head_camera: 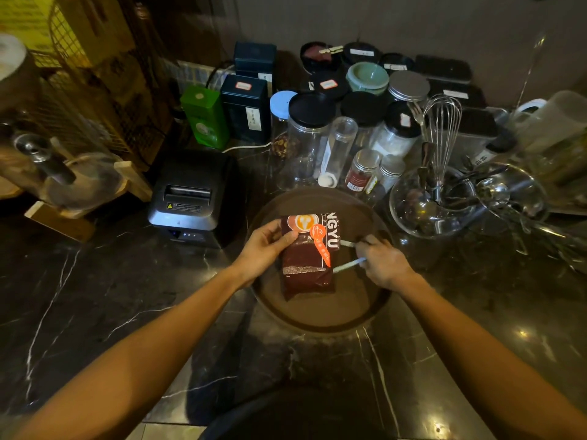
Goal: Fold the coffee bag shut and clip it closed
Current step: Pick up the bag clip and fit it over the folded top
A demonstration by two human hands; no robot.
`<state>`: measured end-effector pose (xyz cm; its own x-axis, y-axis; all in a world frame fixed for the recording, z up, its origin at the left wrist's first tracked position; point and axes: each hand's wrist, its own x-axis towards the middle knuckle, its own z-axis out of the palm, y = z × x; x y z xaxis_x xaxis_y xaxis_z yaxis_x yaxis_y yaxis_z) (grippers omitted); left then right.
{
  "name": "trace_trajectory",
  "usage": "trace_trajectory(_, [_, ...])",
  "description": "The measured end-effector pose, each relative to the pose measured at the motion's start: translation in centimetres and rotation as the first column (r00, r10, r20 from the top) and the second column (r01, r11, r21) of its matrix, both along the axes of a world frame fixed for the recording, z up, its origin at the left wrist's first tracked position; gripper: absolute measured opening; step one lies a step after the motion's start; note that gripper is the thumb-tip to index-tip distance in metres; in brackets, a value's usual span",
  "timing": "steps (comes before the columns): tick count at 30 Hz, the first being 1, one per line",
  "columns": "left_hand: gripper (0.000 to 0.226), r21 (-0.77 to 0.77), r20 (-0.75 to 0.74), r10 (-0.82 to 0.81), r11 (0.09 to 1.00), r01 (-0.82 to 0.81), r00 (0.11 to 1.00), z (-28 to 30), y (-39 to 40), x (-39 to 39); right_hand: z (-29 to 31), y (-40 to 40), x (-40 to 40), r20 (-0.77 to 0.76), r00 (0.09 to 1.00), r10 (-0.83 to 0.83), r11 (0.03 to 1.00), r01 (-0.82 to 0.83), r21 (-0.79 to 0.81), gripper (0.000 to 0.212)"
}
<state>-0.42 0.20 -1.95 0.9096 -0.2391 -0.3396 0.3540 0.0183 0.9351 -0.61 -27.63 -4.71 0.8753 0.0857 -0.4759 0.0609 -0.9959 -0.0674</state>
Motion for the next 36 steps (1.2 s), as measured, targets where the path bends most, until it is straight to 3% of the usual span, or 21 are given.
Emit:
trace_trajectory(4, [0.030, -0.032, -0.033, -0.019, 0.999, 0.018, 0.999, 0.2, -0.1, -0.2, 0.4, -0.9, 0.1, 0.020, 0.983, -0.183, 0.937, 0.168, 0.306, 0.004])
trace_trajectory(8, [0.042, -0.021, -0.041, -0.051, 0.999, 0.050, 0.998, 0.0, 0.2, -0.3, 2.3, -1.0, 0.0, -0.174, 0.909, -0.379, 0.604, 0.385, 0.698, 0.007])
trace_trajectory(11, [0.051, -0.044, -0.054, -0.064, 0.997, 0.062, 0.996, -0.1, 0.2, -0.7, 4.1, -0.8, 0.0, -0.306, 0.870, -0.387, 0.358, 0.447, 0.820, 0.015])
trace_trajectory(13, [0.052, -0.053, -0.053, -0.061, 0.997, 0.058, 0.997, -0.2, 0.2, -0.7, 4.9, -0.9, 0.2, -0.363, 0.871, -0.331, 0.269, 0.456, 0.848, 0.011])
trace_trajectory(15, [0.049, -0.065, -0.061, -0.065, 0.996, 0.061, 0.996, 0.0, 0.1, -0.7, 5.5, -0.8, 0.3, -0.384, 0.883, -0.270, 0.255, 0.450, 0.856, 0.010])
trace_trajectory(20, [0.045, -0.042, -0.083, -0.038, 0.999, 0.035, 0.996, 0.2, -0.5, -0.3, 6.1, 0.2, 0.4, -0.297, 0.917, -0.264, 0.340, 0.377, 0.861, 0.011])
trace_trajectory(28, [0.051, -0.050, -0.089, -0.070, 0.997, 0.066, 0.994, 0.4, -1.2, -0.1, 5.6, 1.1, 0.3, -0.321, 0.903, -0.285, 0.313, 0.404, 0.859, 0.048])
trace_trajectory(33, [0.049, -0.047, -0.098, -0.072, 0.997, 0.067, 0.993, 0.7, -1.5, -0.1, 4.6, 1.1, 0.1, -0.357, 0.899, -0.252, 0.354, 0.429, 0.831, 0.022])
trace_trajectory(36, [0.051, -0.042, -0.085, -0.074, 0.997, 0.070, 0.994, 0.5, -1.4, -0.1, 4.6, 1.3, 0.0, -0.373, 0.894, -0.249, 0.361, 0.443, 0.821, 0.018])
